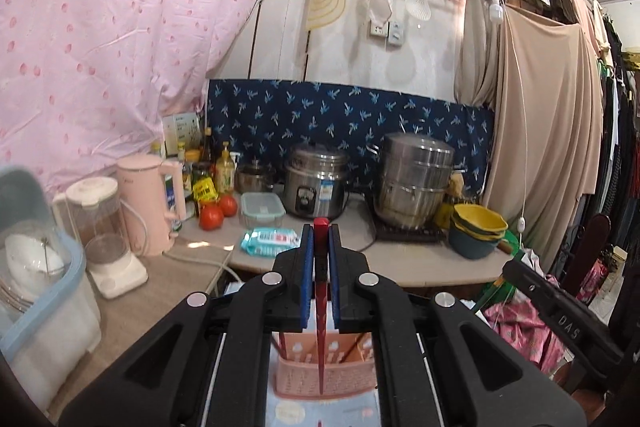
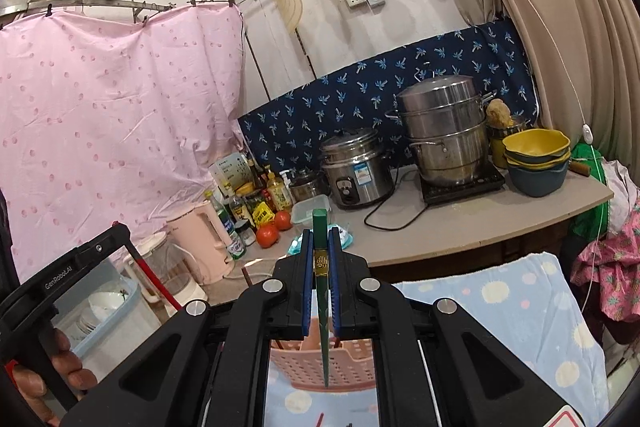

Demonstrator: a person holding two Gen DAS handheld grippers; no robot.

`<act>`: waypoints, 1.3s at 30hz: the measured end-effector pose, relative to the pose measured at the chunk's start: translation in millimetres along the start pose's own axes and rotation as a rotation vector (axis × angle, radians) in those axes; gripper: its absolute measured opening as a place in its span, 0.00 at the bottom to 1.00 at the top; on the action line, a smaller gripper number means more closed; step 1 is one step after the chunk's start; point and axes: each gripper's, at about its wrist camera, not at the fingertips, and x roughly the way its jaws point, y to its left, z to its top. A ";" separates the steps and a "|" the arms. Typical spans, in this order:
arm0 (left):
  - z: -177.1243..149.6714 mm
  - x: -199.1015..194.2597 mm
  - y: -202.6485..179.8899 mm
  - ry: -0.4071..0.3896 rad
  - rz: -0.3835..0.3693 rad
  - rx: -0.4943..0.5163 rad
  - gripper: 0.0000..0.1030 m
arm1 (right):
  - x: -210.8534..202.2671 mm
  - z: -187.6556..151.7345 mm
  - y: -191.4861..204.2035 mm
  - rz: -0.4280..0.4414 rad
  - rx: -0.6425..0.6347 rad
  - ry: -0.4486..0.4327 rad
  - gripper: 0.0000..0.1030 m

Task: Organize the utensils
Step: 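Lower the red chopstick into the basket and open the left tool while the right tool releases the green one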

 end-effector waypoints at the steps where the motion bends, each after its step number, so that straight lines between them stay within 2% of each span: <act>1: 4.1 5.1 -1.1 -0.011 0.000 0.002 0.07 | 7.0 3.9 2.0 0.002 0.000 -0.008 0.07; 8: 11.4 36.5 -1.8 -0.048 0.012 0.036 0.07 | 52.1 14.3 3.8 0.005 0.024 -0.021 0.07; 18: -33.0 84.6 17.5 0.072 0.028 0.006 0.07 | 106.9 -22.8 -5.1 -0.010 0.030 0.101 0.07; 24: -53.3 96.6 21.3 0.123 0.027 -0.006 0.07 | 119.7 -50.1 -11.1 -0.019 0.033 0.164 0.07; 31: -59.5 96.7 20.6 0.142 0.014 -0.013 0.07 | 123.4 -62.1 -12.9 -0.025 0.029 0.194 0.07; 33: -59.9 94.7 19.3 0.142 0.022 -0.015 0.14 | 121.2 -62.9 -12.3 -0.028 0.027 0.193 0.09; 35: -60.6 91.4 20.2 0.141 0.034 -0.028 0.34 | 116.0 -63.8 -11.7 -0.041 0.021 0.180 0.23; 37: -61.8 87.0 21.5 0.139 0.042 -0.037 0.37 | 110.3 -64.7 -12.0 -0.046 0.020 0.172 0.28; 39: -63.2 84.1 23.6 0.148 0.046 -0.040 0.37 | 104.5 -65.6 -14.2 -0.050 0.019 0.174 0.28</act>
